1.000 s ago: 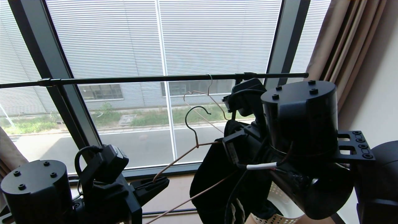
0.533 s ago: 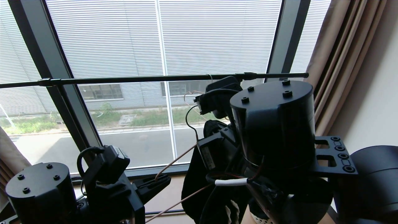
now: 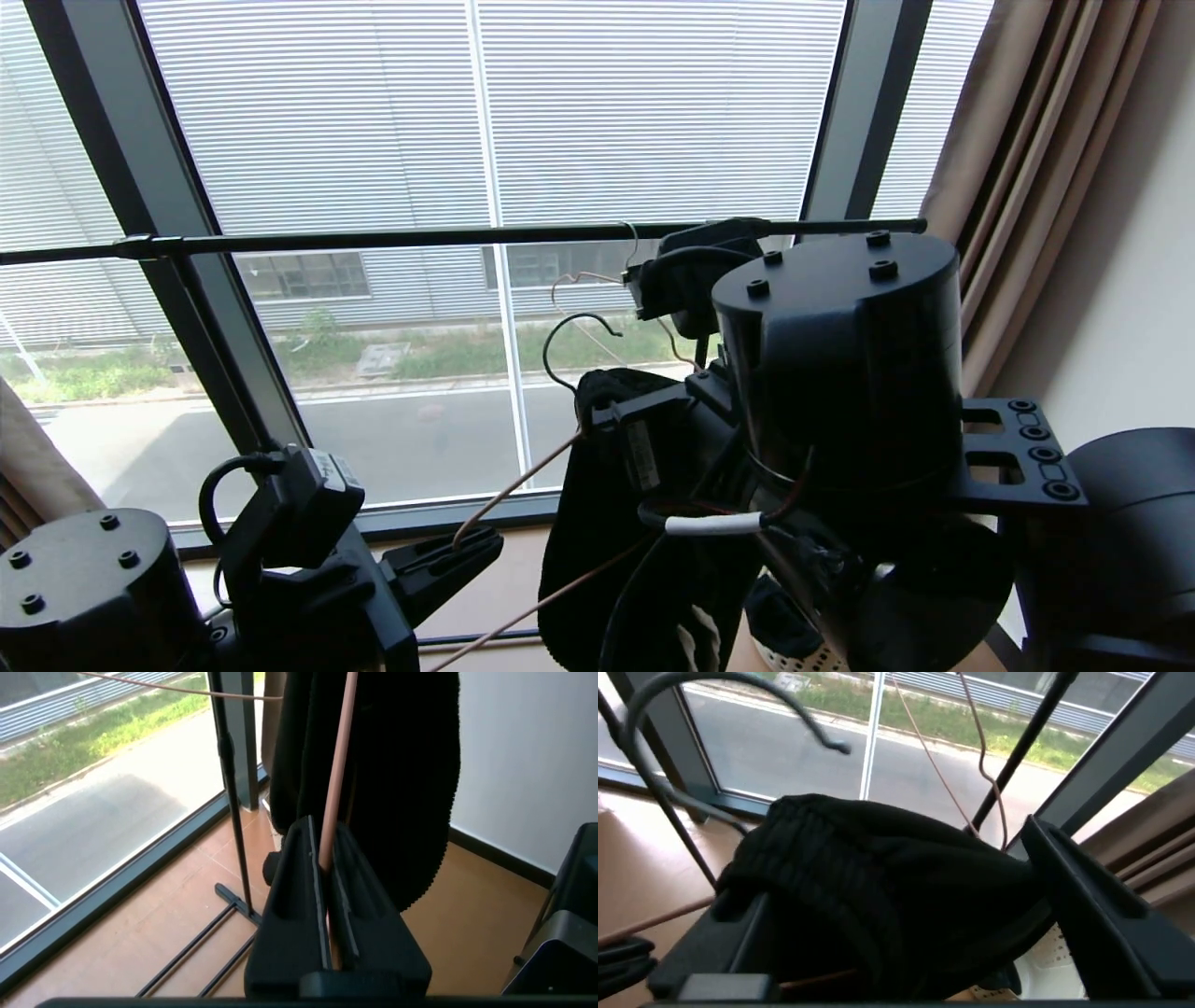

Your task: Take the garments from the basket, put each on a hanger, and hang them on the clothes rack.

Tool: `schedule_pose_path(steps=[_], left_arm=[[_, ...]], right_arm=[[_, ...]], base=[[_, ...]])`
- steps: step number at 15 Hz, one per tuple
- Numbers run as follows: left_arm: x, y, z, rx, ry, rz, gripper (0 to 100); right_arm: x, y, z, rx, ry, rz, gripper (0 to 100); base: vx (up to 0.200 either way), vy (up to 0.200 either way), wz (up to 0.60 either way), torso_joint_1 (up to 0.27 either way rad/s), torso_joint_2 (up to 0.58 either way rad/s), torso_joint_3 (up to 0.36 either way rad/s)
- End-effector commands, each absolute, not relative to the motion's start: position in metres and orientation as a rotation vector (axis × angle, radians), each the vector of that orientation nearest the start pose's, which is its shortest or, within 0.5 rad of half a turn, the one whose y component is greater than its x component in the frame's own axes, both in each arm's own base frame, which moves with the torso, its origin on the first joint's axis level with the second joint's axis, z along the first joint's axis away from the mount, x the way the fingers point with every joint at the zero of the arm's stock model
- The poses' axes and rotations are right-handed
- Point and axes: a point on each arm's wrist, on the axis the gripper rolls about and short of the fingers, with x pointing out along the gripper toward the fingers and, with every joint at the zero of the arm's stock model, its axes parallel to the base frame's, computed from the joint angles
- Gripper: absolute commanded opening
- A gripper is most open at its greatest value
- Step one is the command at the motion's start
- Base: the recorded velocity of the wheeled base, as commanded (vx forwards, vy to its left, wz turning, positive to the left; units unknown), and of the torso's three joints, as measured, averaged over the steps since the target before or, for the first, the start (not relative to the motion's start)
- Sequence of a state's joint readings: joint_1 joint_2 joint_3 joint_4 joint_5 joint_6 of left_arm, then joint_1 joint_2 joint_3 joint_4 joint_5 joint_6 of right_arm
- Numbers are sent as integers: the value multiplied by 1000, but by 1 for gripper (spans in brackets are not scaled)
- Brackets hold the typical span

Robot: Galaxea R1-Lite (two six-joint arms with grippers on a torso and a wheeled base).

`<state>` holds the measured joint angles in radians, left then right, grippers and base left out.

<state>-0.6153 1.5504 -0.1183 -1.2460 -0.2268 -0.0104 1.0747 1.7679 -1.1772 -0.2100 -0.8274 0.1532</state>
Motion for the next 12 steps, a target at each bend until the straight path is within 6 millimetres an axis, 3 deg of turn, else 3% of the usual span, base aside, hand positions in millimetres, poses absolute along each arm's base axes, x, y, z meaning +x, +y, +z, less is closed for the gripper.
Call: schedule_pose_path(steps=[1, 4, 7, 12], left_arm=[[152, -114, 117, 27, 192, -842, 0], [149, -113, 118, 20, 163, -846, 0], [145, -113, 119, 16, 137, -857, 0], [145, -113, 120, 11, 115, -857, 0]], right_arm=[[185, 276, 228, -136, 235, 180, 100], [198, 275, 234, -104, 223, 142, 100], [205, 284, 227, -116, 230, 131, 100], [204, 292, 220, -141, 241, 142, 100]], base=[[0, 0, 0, 0, 0, 0], [0, 0, 0, 0, 0, 0], [0, 0, 0, 0, 0, 0], [0, 0, 0, 0, 0, 0]])
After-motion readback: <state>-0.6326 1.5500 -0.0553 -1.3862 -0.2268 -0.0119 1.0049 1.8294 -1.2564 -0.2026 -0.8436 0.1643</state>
